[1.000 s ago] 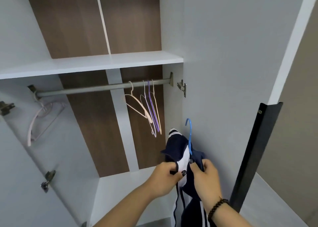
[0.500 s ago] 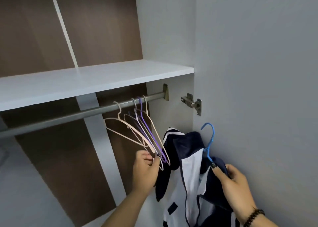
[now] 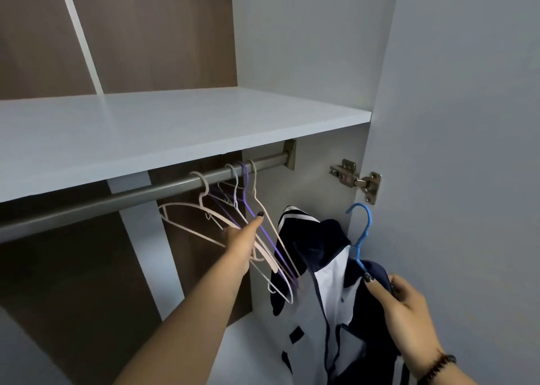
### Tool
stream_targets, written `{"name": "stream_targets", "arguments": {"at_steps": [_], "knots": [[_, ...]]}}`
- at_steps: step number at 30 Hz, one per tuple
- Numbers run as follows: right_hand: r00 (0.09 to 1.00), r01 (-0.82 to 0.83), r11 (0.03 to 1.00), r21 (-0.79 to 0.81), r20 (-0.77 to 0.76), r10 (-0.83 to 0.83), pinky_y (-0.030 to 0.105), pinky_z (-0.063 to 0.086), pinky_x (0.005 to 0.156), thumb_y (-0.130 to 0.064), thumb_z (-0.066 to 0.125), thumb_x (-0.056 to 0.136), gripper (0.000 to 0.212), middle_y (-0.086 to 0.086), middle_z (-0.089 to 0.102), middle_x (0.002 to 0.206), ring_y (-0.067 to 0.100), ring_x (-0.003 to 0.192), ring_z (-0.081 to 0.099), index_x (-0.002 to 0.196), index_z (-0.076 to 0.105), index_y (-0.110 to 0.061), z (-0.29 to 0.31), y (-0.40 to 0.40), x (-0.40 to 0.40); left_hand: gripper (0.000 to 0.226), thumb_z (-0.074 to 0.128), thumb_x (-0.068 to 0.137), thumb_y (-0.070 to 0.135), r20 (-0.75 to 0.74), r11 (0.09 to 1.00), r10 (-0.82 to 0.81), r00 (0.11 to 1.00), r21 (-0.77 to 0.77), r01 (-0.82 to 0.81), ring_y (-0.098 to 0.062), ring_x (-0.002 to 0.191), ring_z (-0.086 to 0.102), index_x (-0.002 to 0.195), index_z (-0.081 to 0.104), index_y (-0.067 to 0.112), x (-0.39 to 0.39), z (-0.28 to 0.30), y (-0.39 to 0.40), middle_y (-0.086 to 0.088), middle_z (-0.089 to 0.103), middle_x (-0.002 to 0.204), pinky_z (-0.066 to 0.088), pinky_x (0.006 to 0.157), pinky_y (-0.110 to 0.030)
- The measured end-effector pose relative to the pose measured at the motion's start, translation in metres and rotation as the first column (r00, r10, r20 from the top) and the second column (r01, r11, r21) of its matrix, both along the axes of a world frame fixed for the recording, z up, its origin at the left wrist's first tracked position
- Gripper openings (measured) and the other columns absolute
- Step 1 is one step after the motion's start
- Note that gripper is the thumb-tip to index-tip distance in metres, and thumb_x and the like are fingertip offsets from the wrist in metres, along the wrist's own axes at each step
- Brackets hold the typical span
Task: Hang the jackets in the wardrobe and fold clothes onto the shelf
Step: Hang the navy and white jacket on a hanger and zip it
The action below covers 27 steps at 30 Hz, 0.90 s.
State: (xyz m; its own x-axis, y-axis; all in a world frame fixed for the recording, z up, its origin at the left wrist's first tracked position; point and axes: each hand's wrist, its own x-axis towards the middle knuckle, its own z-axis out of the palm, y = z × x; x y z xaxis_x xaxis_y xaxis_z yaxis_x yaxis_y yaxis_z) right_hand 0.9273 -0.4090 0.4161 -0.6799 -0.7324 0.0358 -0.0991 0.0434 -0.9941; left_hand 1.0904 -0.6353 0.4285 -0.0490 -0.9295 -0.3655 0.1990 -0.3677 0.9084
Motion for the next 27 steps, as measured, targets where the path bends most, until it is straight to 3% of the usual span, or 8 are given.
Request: {"name": "stream_targets", "arguments": {"at_steps": [2, 4, 7, 8, 12, 15, 19, 27], "knots": [[1.0, -0.006, 1.0, -0.011, -0.001, 0.006, 0.027, 0.04, 0.052, -0.011, 0.065, 0.087, 0.016, 0.006, 0.058, 0.06, 0.015, 0.052, 0.052, 0.074, 0.06, -0.004, -0.001, -0.002, -0.001, 0.026, 0.07, 0.088, 0.02, -0.135, 0.983, -0.172, 0.976, 0.041, 0.179, -0.024, 0.071, 0.057, 0.104, 0.059, 0.002, -0.003, -0.004, -0.005, -0.014, 0.056, 0.083, 0.051, 0.061, -0.038], [1.0, -0.014, 1.0, -0.024, 0.003, 0.014, 0.028, 0.04, 0.055, -0.01, 0.064, 0.087, 0.017, 0.006, 0.056, 0.06, 0.016, 0.054, 0.051, 0.074, 0.059, -0.001, -0.004, 0.0, -0.002, 0.009, 0.062, 0.093, 0.014, -0.233, 0.971, -0.229, 0.945, 0.017, 0.239, -0.019, 0.069, 0.055, 0.086, 0.062, 0.008, -0.007, -0.008, -0.008, -0.009, 0.053, 0.078, 0.05, 0.063, -0.034], [0.999, -0.03, 0.999, -0.029, 0.012, 0.03, 0.03, 0.039, 0.056, -0.007, 0.064, 0.088, 0.016, 0.009, 0.053, 0.062, 0.017, 0.056, 0.049, 0.077, 0.058, 0.002, -0.008, 0.005, -0.005, 0.014, 0.058, 0.095, 0.015, -0.279, 0.96, -0.267, 0.923, 0.002, 0.278, -0.019, 0.08, 0.062, 0.082, 0.06, 0.01, -0.017, -0.008, -0.012, -0.013, 0.063, 0.088, 0.05, 0.082, -0.036], [0.999, -0.036, 0.999, -0.034, 0.005, 0.036, 0.027, 0.037, 0.053, -0.006, 0.064, 0.087, 0.016, 0.007, 0.051, 0.06, 0.015, 0.054, 0.047, 0.074, 0.057, 0.0, -0.009, 0.006, -0.007, 0.015, 0.059, 0.095, 0.019, -0.256, 0.955, -0.288, 0.923, 0.002, 0.298, -0.02, 0.081, 0.062, 0.083, 0.06, 0.009, -0.021, -0.006, -0.012, -0.012, 0.064, 0.088, 0.05, 0.081, -0.038], [0.995, -0.091, 0.994, -0.054, -0.041, 0.089, 0.021, 0.035, 0.047, -0.002, 0.065, 0.085, 0.022, 0.003, 0.049, 0.055, 0.011, 0.05, 0.043, 0.066, 0.053, -0.003, -0.004, 0.001, -0.016, 0.024, 0.058, 0.097, 0.024, -0.178, 0.976, -0.208, 0.962, 0.024, 0.215, -0.021, 0.067, 0.057, 0.079, 0.056, 0.009, -0.035, -0.001, -0.01, -0.006, 0.06, 0.065, 0.05, 0.062, -0.036], [0.986, -0.148, 0.987, -0.059, -0.089, 0.143, 0.024, 0.029, 0.048, -0.004, 0.067, 0.084, 0.031, 0.002, 0.039, 0.056, 0.012, 0.052, 0.035, 0.062, 0.045, -0.006, -0.005, -0.009, -0.02, 0.02, 0.051, 0.1, 0.014, -0.216, 1.0, -0.01, 0.976, 0.008, 0.012, -0.019, 0.059, 0.054, 0.081, 0.051, 0.009, -0.035, -0.003, -0.004, -0.008, 0.051, 0.068, 0.055, 0.051, -0.031], [0.965, -0.242, 0.969, -0.058, -0.12, 0.234, 0.028, 0.028, 0.052, -0.008, 0.069, 0.083, 0.032, 0.001, 0.039, 0.055, 0.013, 0.053, 0.035, 0.061, 0.046, -0.011, -0.009, -0.026, -0.015, 0.008, 0.048, 0.101, 0.013, -0.109, 0.991, 0.083, 0.991, -0.097, -0.093, -0.012, 0.044, 0.056, 0.095, 0.052, 0.011, -0.003, -0.009, 0.007, -0.005, 0.051, 0.07, 0.051, 0.044, -0.022], [0.906, -0.394, 0.918, -0.037, -0.184, 0.381, 0.03, 0.034, 0.057, -0.008, 0.069, 0.083, 0.028, 0.001, 0.047, 0.055, 0.014, 0.053, 0.044, 0.063, 0.05, -0.004, 0.005, -0.087, 0.008, 0.015, 0.052, 0.098, 0.021, 0.229, 0.964, 0.168, 0.959, -0.242, -0.111, -0.013, 0.053, 0.048, 0.11, 0.056, 0.013, 0.11, -0.008, 0.039, -0.008, 0.052, 0.071, 0.045, 0.049, -0.023]]}}
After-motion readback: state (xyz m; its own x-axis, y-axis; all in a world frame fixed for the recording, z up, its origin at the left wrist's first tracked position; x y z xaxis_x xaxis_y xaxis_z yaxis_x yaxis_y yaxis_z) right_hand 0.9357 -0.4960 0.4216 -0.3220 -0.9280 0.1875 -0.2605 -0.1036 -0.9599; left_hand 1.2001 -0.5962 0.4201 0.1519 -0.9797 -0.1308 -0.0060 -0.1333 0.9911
